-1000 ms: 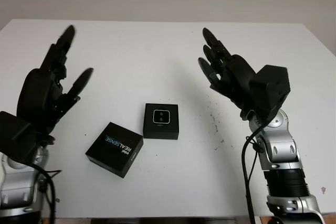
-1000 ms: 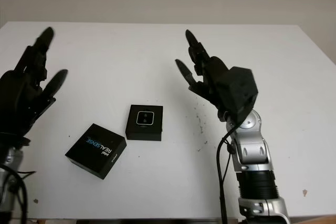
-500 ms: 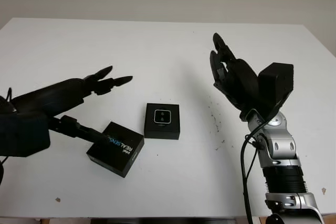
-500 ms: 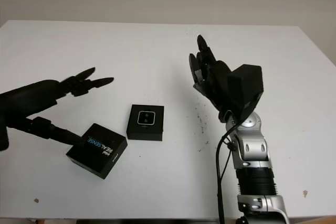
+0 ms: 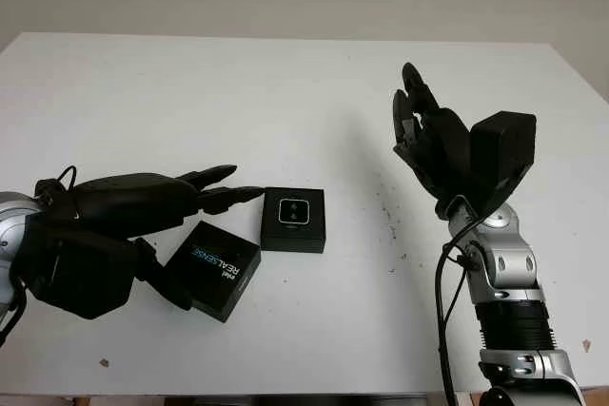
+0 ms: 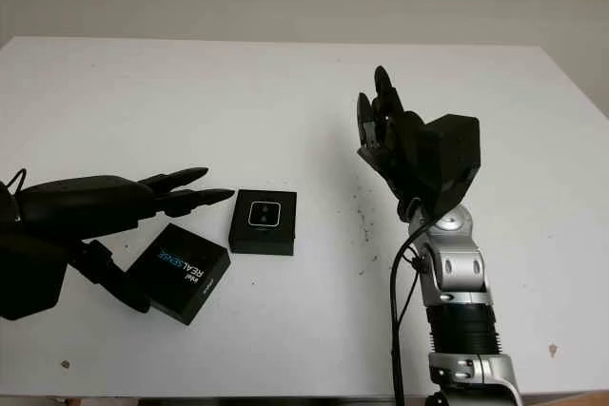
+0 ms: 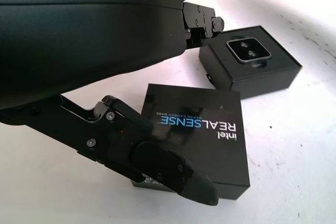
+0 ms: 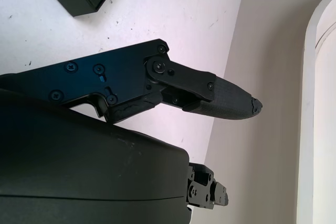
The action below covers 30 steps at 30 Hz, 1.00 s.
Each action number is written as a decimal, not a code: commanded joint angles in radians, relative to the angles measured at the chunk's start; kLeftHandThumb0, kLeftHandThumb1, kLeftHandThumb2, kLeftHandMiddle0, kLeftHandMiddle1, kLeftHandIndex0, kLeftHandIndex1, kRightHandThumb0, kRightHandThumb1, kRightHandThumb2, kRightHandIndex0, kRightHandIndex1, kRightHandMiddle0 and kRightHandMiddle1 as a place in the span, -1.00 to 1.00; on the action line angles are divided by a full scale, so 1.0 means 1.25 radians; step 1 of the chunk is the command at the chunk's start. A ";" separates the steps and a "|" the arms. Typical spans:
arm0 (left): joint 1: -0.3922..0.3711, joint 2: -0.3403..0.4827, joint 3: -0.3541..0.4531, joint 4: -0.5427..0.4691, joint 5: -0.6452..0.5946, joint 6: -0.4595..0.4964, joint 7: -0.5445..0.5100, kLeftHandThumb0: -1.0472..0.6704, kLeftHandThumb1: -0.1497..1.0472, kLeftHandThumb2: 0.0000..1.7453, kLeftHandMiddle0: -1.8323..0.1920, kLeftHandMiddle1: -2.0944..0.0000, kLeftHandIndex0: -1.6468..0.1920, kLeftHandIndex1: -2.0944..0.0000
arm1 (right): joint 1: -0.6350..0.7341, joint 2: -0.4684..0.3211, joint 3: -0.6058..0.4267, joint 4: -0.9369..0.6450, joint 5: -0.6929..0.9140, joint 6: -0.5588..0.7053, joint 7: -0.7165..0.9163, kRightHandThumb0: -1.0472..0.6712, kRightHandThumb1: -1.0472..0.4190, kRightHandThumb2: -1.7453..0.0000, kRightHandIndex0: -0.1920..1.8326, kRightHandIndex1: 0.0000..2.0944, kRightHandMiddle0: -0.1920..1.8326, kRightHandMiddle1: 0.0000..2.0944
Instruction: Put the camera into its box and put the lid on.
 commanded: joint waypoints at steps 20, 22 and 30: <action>0.096 0.018 0.003 -0.028 0.146 -0.011 0.094 -0.40 0.58 -0.94 0.83 0.94 0.85 0.95 | -0.005 -0.003 -0.001 -0.017 0.007 -0.002 0.001 -0.61 -1.00 0.21 -0.99 -0.96 -0.99 -0.96; 0.107 0.019 0.008 -0.030 0.153 -0.012 0.099 -0.41 0.57 -0.94 0.83 0.94 0.85 0.95 | -0.005 -0.003 -0.002 -0.017 0.009 0.001 0.002 -0.61 -1.00 0.21 -0.99 -0.96 -0.99 -0.96; 0.132 0.014 0.012 -0.036 0.154 -0.007 0.103 -0.43 0.60 -0.93 0.81 0.94 0.84 0.94 | -0.005 -0.004 -0.002 -0.018 0.006 0.001 -0.002 -0.60 -1.00 0.21 -0.99 -0.95 -0.99 -0.95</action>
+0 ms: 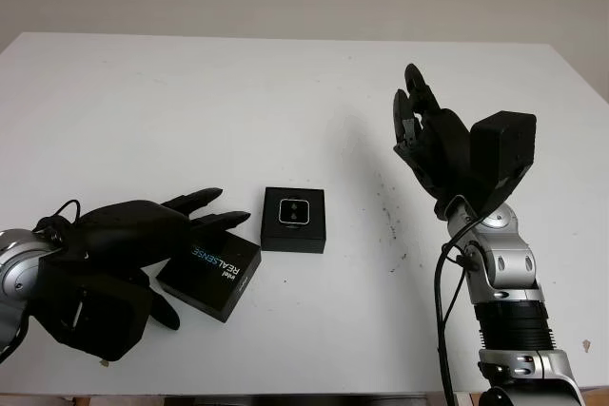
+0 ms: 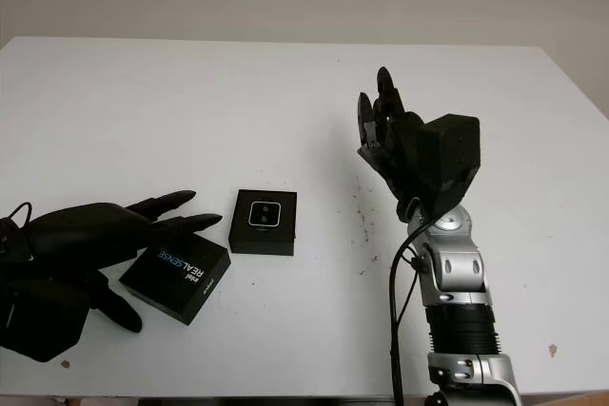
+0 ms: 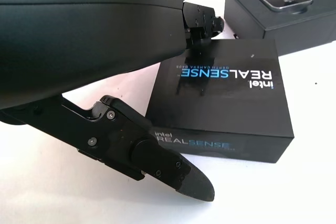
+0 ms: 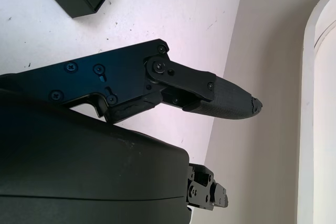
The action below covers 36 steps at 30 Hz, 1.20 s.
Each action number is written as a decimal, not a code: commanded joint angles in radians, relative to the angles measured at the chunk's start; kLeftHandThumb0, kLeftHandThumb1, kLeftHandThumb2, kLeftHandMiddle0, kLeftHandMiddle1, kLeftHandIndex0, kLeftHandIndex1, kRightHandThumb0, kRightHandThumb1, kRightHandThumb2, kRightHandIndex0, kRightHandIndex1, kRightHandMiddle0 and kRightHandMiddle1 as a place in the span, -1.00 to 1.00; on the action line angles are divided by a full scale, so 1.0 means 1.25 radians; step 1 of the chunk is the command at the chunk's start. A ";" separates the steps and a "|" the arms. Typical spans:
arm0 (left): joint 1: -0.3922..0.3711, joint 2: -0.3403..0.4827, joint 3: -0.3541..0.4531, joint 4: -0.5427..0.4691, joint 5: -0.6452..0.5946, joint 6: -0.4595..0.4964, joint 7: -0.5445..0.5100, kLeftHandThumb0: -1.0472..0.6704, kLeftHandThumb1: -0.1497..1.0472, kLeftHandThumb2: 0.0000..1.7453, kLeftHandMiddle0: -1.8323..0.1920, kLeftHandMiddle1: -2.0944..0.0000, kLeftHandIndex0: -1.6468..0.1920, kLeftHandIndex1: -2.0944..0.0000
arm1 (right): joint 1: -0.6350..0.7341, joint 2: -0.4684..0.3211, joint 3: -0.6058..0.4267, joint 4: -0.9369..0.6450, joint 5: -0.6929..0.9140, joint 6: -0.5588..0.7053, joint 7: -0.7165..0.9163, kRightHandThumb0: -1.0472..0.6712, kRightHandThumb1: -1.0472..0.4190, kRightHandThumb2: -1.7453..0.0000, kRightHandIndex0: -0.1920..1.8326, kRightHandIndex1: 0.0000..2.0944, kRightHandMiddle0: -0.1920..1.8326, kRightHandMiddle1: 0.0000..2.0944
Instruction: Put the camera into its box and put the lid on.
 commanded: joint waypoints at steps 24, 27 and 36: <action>0.037 -0.110 0.033 0.161 -0.098 -0.220 0.217 -0.13 1.00 -0.87 0.67 -0.57 0.77 -0.51 | 0.002 -0.027 0.015 -0.034 -0.013 0.008 0.040 -0.55 -1.00 0.25 -1.00 -0.97 -1.00 -0.98; 0.035 -0.106 0.033 0.165 -0.075 -0.228 0.227 -0.13 1.00 -0.88 0.66 -0.62 0.76 -0.56 | 0.003 -0.028 0.016 -0.031 -0.015 0.004 0.041 -0.55 -1.00 0.25 -1.00 -0.98 -1.00 -0.98; 0.037 -0.097 0.035 0.155 -0.035 -0.221 0.234 -0.10 0.99 -0.93 0.68 -0.72 0.77 -0.61 | 0.004 -0.023 0.017 -0.032 -0.023 0.006 0.034 -0.56 -1.00 0.27 -0.98 -0.96 -0.98 -0.96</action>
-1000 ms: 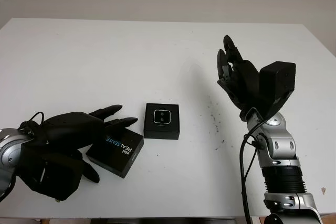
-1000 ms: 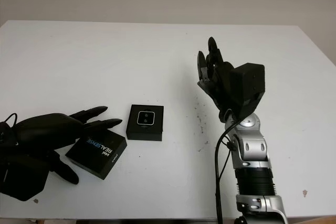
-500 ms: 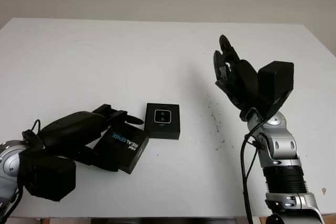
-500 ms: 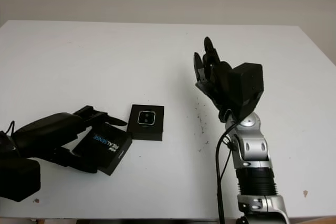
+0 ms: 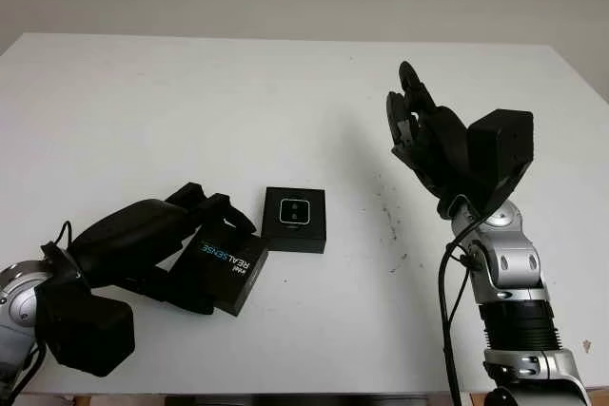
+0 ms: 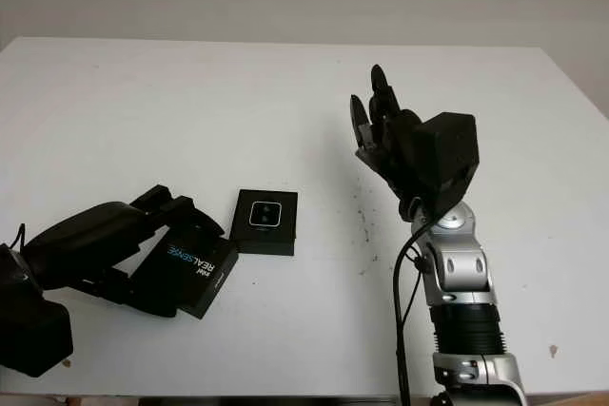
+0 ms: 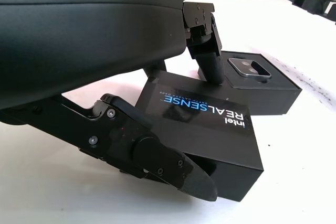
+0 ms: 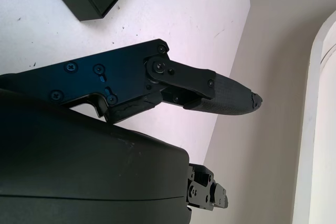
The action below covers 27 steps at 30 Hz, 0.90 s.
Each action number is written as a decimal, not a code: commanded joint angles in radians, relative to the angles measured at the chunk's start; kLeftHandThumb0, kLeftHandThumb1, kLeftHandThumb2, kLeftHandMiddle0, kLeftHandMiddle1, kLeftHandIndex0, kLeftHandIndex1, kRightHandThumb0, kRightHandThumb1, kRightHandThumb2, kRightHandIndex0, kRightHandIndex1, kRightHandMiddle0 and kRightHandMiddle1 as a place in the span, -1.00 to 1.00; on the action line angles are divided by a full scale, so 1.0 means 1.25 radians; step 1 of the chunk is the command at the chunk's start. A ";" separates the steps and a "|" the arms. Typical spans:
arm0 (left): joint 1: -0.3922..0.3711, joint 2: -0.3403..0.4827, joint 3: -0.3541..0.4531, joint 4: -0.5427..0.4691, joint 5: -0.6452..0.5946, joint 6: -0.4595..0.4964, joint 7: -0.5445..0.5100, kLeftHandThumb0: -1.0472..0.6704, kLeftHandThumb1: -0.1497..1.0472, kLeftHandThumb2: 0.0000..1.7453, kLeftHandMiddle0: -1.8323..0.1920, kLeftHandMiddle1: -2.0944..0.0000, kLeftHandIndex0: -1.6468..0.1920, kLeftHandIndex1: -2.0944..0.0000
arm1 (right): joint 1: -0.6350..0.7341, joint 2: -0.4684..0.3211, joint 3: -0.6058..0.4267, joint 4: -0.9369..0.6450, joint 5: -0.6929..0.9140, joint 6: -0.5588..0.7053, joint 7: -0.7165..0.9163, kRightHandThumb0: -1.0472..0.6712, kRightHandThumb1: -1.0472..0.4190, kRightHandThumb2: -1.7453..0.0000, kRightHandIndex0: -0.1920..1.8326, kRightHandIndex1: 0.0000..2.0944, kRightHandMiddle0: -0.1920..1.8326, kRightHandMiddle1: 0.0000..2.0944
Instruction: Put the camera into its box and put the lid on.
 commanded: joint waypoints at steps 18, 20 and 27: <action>-0.093 0.018 0.114 -0.216 -0.291 0.377 -0.159 -0.20 1.00 -0.84 0.65 -0.73 0.70 -0.43 | 0.001 0.004 0.008 -0.008 -0.001 0.006 -0.004 -0.55 -1.00 0.26 -0.98 -0.96 -0.99 -0.95; -0.105 0.017 0.128 -0.232 -0.338 0.417 -0.176 -0.20 1.00 -0.84 0.62 -0.75 0.67 -0.41 | 0.000 0.007 0.008 -0.011 0.001 0.014 -0.008 -0.54 -1.00 0.26 -0.99 -0.96 -0.99 -0.95; -0.140 -0.003 0.135 -0.269 -0.403 0.510 -0.173 -0.21 1.00 -0.87 0.51 -0.79 0.59 -0.35 | -0.001 0.003 0.013 -0.008 -0.001 0.021 -0.006 -0.55 -1.00 0.26 -0.98 -0.95 -0.98 -0.95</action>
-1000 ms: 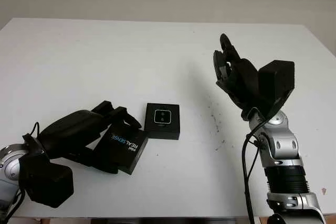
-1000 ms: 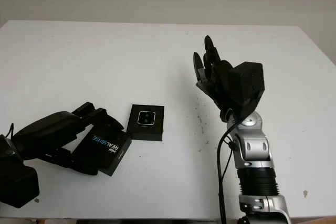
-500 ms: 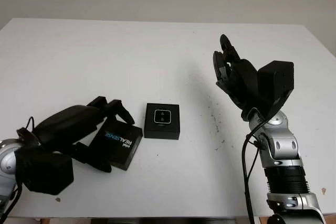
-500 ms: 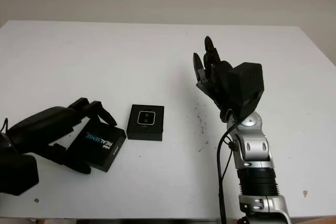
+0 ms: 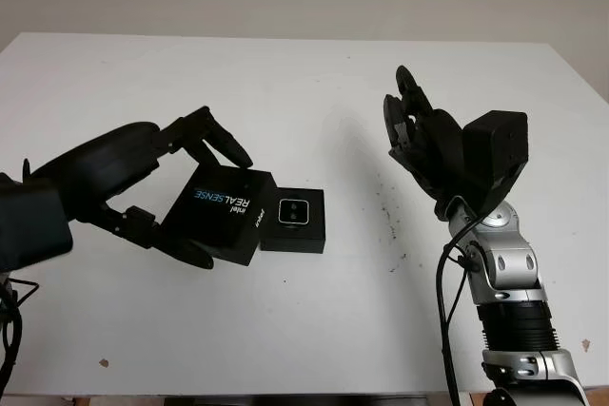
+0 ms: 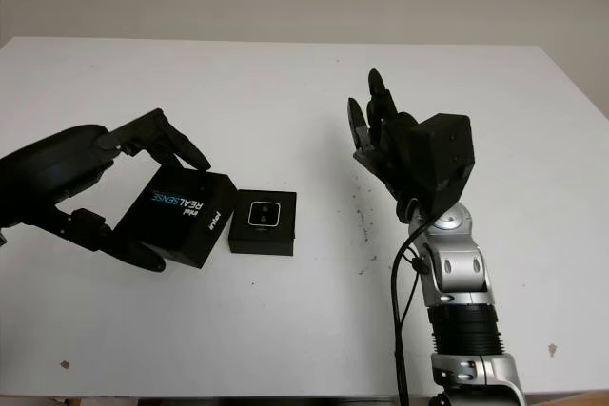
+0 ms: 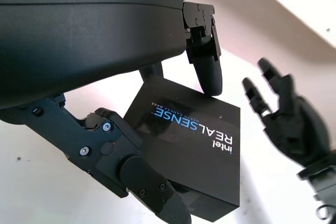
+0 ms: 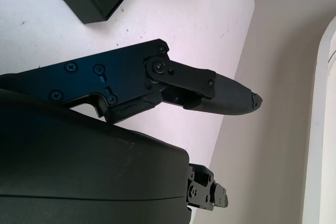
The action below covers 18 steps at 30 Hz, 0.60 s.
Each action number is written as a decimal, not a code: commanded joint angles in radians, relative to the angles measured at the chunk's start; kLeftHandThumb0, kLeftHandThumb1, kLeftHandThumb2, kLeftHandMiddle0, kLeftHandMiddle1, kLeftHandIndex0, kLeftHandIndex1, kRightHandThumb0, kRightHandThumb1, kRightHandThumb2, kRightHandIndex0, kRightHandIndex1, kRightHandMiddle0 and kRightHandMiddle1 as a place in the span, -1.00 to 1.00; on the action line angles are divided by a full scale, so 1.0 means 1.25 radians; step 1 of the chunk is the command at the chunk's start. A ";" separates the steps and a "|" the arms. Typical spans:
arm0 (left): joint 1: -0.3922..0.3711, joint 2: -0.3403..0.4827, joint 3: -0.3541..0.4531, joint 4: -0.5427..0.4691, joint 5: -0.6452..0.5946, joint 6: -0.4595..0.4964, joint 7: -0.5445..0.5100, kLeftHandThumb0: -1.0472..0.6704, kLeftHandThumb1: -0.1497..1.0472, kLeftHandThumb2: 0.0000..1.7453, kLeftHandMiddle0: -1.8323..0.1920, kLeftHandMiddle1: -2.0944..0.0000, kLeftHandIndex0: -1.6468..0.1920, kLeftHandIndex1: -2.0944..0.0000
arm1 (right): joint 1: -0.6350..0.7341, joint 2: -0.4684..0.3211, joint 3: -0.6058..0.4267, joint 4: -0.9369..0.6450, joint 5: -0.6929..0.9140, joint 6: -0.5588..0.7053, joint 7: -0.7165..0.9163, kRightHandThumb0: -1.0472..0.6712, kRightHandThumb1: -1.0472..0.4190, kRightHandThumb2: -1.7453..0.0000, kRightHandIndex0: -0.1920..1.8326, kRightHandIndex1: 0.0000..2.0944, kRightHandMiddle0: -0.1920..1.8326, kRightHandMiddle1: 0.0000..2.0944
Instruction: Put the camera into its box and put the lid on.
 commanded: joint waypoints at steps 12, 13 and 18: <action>-0.072 -0.104 -0.138 -0.066 0.170 0.269 0.179 -0.16 1.00 -0.91 0.42 -0.86 0.58 -0.51 | 0.000 0.016 0.010 -0.008 -0.002 0.009 -0.023 -0.59 -1.00 0.30 -0.98 -0.95 -0.98 -0.95; -0.076 -0.114 -0.151 -0.063 0.183 0.276 0.187 -0.15 1.00 -0.91 0.42 -0.86 0.59 -0.51 | 0.000 0.016 0.012 -0.006 -0.004 0.006 -0.025 -0.60 -1.00 0.30 -0.98 -0.95 -0.98 -0.95; -0.091 -0.152 -0.183 -0.058 0.225 0.287 0.209 -0.15 1.00 -0.91 0.44 -0.85 0.61 -0.55 | 0.005 0.016 0.017 -0.003 -0.008 -0.011 -0.024 -0.62 -1.00 0.30 -0.96 -0.94 -0.96 -0.94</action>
